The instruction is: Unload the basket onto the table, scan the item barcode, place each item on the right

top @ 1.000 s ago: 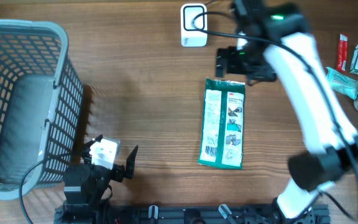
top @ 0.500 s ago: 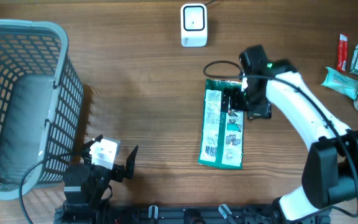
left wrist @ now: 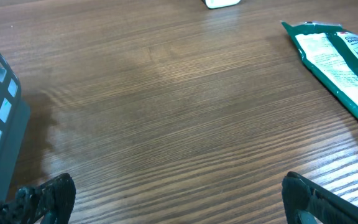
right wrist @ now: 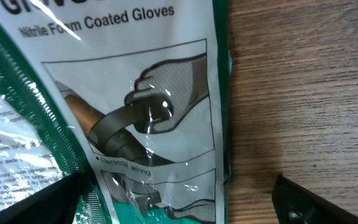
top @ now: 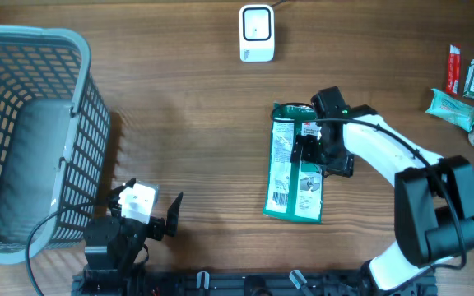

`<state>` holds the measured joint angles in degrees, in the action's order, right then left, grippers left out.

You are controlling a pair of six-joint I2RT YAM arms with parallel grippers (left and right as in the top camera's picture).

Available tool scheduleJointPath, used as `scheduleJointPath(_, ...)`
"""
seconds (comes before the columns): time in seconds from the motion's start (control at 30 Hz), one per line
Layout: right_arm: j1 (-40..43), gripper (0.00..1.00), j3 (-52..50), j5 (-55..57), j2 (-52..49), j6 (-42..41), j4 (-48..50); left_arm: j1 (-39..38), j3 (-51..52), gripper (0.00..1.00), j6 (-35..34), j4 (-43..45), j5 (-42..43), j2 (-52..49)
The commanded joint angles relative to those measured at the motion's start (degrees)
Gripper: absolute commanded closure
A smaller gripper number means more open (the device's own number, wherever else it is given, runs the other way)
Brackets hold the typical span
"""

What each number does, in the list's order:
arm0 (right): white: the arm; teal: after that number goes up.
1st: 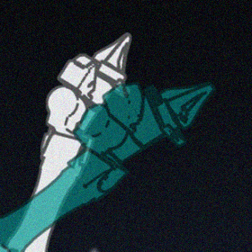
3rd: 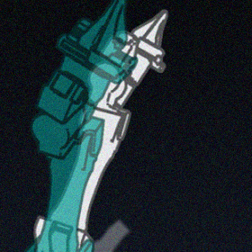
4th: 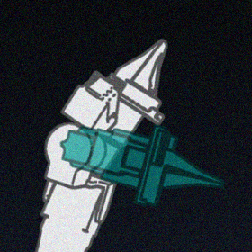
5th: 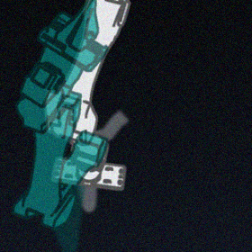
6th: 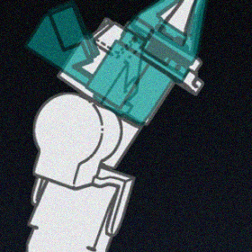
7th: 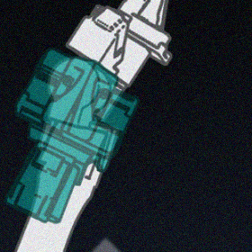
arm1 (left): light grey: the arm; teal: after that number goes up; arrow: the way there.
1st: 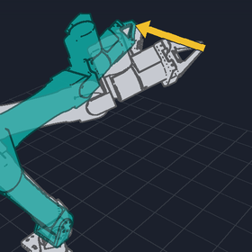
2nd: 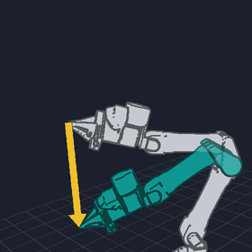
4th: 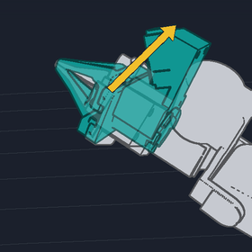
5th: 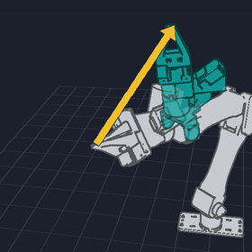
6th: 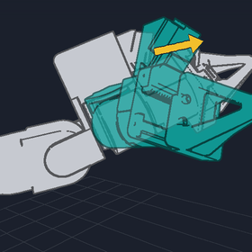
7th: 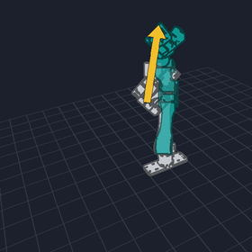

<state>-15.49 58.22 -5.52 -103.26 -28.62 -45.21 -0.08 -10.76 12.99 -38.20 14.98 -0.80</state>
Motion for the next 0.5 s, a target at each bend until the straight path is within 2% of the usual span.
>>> scheduleJointPath(0.0,0.22,0.25,-2.49,-2.56,-10.80,2.84,2.99,0.24,0.26,0.00,-0.35,0.13,1.05,0.37)
scheduleJointPath(0.03,0.09,0.43,-2.49,-5.09,-12.50,4.11,3.98,0.24,0.26,0.00,-0.35,0.13,1.05,0.37)
scheduleJointPath(0.1,0.02,0.86,-2.47,-9.46,-15.65,5.84,5.35,0.24,0.26,0.00,-0.35,0.13,1.05,0.37)
scheduleJointPath(0.13,0.02,0.96,-2.45,-11.47,-16.63,6.14,6.12,0.24,0.26,0.00,-0.35,0.13,1.05,0.37)
scheduleJointPath(0.3,0.59,0.95,1.84,-13.07,-14.19,6.12,5.07,0.24,0.26,0.00,-0.35,0.13,1.05,0.37)
scheduleJointPath(0.47,0.61,0.95,9.25,-9.25,-3.58,5.79,0.37,0.24,0.26,0.00,-0.35,0.13,1.05,0.37)
